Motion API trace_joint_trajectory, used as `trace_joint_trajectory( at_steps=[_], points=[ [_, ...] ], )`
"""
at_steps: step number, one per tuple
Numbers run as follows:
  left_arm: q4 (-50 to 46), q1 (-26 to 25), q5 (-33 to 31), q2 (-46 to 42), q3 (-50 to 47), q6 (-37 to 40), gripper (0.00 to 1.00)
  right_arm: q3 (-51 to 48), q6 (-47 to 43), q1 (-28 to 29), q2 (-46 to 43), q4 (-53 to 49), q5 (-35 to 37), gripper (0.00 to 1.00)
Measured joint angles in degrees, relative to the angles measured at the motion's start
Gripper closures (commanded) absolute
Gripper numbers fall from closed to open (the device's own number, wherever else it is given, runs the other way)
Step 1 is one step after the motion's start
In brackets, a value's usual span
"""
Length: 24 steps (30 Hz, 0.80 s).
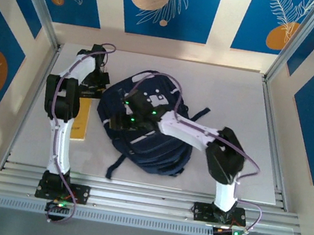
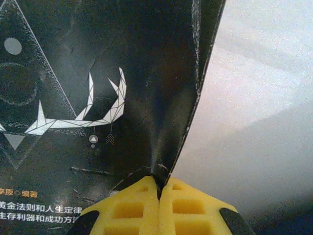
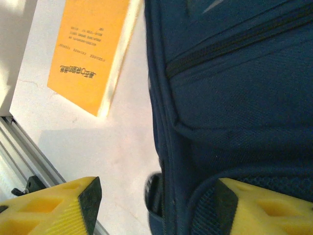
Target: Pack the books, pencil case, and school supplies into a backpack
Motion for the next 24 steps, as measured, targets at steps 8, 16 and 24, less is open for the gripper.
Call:
trace_joint_trajectory(
  at_steps=[8, 16, 24],
  points=[
    [2.7, 0.2, 1.9, -1.3, -2.4, -1.3, 1.00, 5.4, 3.1, -0.2, 5.3, -4.0, 5.0, 0.42],
    [2.7, -1.2, 3.7, -1.5, -2.6, -1.5, 1.00, -8.0, 8.7, -13.7, -3.3, -2.7, 14.1, 0.43],
    [2.6, -6.1, 5.3, -1.7, -3.1, -2.4, 1.00, -20.4, 9.3, -28.9, -13.2, -1.8, 22.9, 0.42]
  ],
)
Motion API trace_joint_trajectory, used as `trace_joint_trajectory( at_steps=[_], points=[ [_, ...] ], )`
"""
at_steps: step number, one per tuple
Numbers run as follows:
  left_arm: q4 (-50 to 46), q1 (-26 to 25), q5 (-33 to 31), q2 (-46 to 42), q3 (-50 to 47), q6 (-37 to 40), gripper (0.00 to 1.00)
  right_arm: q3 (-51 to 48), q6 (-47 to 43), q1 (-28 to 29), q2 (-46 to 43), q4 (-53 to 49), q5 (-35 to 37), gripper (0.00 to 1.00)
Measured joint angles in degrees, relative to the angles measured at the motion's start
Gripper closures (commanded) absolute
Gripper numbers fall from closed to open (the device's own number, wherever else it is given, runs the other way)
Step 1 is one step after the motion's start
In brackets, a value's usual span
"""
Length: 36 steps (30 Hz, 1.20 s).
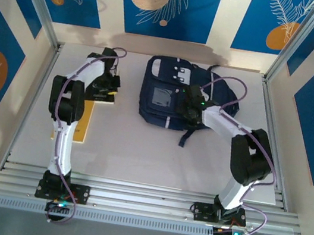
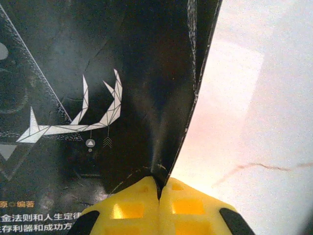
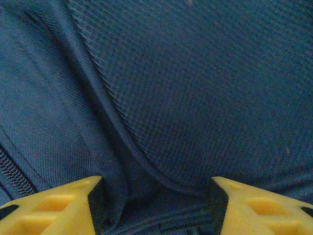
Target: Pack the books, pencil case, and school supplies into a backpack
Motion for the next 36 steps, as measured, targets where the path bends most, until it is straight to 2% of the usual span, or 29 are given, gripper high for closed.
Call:
trace_joint_trajectory(
  at_steps=[6, 11, 16, 24, 31, 36],
  points=[
    [3.2, -3.9, 4.7, -3.7, -6.3, -3.6, 1.00, -2.2, -4.0, -1.1, -6.4, -3.6, -1.0, 0.26],
    [4.6, -5.2, 9.2, -7.5, -10.6, -7.4, 1.00, -0.8, -8.7, 2.7, -14.3, -7.1, -1.4, 0.16],
    [4.9, -5.2, 11.3, -12.7, -12.8, -10.7, 1.00, 1.7, -10.7, 6.0, -19.8, -8.1, -4.4, 0.18],
    [5.9, -5.2, 15.3, -18.7, -15.4, -14.4, 1.00, 0.2, -9.0, 8.8, -19.4, -4.9, -18.6, 0.24],
    [6.5, -5.2, 16.5, -23.4, -18.6, -16.3, 1.00, -1.6, -3.7, 10.2, -10.6, 4.4, -29.9, 0.37],
    [6.6, -5.2, 17.6, -25.4, -19.9, -17.1, 1.00, 0.2, -3.6, 11.8, -0.9, 9.5, -33.7, 0.35]
  ],
)
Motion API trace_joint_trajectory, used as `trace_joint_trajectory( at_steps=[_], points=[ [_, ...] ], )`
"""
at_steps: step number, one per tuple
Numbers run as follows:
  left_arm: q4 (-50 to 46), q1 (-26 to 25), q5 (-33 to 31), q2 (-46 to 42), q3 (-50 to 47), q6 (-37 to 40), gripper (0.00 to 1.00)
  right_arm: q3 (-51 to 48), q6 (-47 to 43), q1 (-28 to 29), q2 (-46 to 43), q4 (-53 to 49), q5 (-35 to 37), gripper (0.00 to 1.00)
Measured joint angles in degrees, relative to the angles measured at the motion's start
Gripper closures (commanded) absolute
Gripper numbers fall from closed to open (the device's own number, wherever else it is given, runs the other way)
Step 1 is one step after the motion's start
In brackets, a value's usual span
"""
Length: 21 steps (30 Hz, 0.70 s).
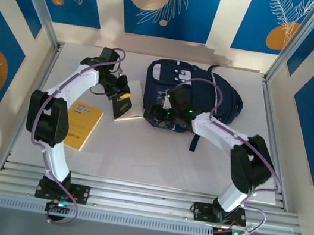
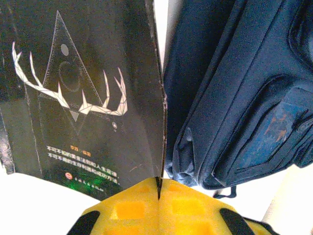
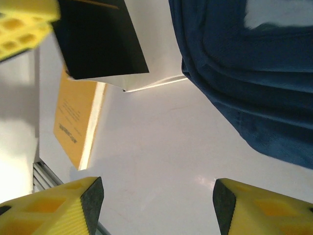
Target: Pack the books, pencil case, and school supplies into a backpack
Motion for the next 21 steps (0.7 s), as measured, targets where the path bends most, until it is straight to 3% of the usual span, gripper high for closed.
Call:
trace_joint_trajectory(
  at_steps=[12, 18, 21],
  points=[
    [1.2, 0.9, 1.2, -0.6, -2.1, 0.0, 1.00, 18.4, -6.1, 4.5, 15.7, 2.8, 1.8, 0.30],
    [1.2, 1.2, 1.4, -0.7, -2.1, -0.4, 1.00, 22.3, -7.9, 4.5, 20.3, 2.9, 2.9, 0.42],
    [1.2, 1.4, 1.6, -0.7, -2.1, -0.4, 1.00, 22.5, -9.0, 4.7, 21.9, 3.3, 3.5, 0.58]
  ],
)
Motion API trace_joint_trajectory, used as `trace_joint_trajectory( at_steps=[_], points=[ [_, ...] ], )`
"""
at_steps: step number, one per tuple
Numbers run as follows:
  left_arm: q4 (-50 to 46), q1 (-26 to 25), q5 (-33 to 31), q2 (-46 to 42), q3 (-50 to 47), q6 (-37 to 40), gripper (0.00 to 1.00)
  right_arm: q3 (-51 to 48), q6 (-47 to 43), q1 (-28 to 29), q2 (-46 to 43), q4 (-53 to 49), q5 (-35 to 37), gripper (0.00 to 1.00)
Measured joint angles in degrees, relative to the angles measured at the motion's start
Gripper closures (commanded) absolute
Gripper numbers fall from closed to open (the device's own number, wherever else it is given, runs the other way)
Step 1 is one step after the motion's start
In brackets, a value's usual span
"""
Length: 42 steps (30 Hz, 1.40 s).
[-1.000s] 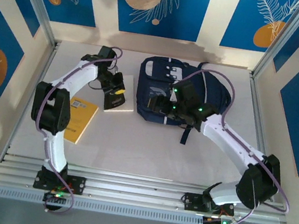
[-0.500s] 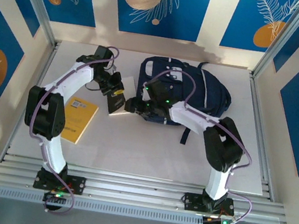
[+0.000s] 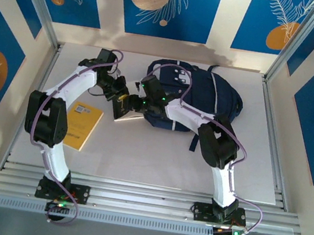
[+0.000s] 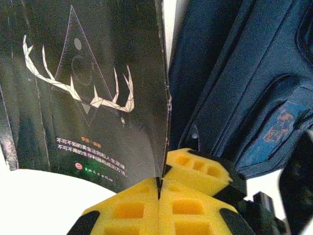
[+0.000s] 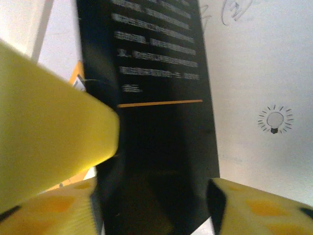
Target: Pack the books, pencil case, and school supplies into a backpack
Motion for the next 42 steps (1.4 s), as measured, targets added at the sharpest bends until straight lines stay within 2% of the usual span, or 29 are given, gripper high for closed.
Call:
trace_joint_trajectory(
  at_steps=[6, 10, 13, 15, 21, 25, 28, 35, 42],
  points=[
    [0.2, 0.1, 0.2, 0.3, 0.5, -0.6, 0.99, 1.4, -2.1, 0.9, 0.8, 0.3, 1.7, 0.88],
    [-0.8, 0.1, 0.4, 1.5, 3.6, -0.1, 0.65, 3.6, -3.0, 1.3, 1.6, 0.0, 3.1, 0.92],
    [-3.5, 0.2, -0.7, 1.5, 6.3, 1.5, 0.52, 3.7, -2.9, 1.2, 1.8, -0.5, 4.1, 0.92],
    [-4.4, 0.4, -1.6, 1.4, 7.4, 3.1, 0.48, 3.7, -2.5, 0.9, 1.8, -0.5, 4.4, 0.92],
    [-3.3, 0.8, -4.1, -3.8, 6.3, 6.9, 0.45, 1.9, 2.3, -0.7, 2.2, 0.8, 2.3, 0.93],
    [0.0, 2.5, -5.4, -11.4, 0.1, 8.5, 0.43, -1.5, 10.8, -3.8, 2.3, 5.7, -4.3, 0.93],
    [2.5, 5.4, -4.8, -13.3, -4.5, 8.7, 0.43, -4.4, 17.3, -5.8, 2.3, 10.9, -9.3, 0.93],
    [10.7, 9.9, -0.2, -5.8, -13.6, 5.4, 0.42, -8.2, 27.0, -7.8, 2.2, 21.4, -16.0, 0.94],
    [17.0, 10.2, 2.0, 0.6, -13.9, 1.2, 0.42, -12.0, 33.6, -8.8, 1.8, 30.4, -18.9, 0.95]
  ],
)
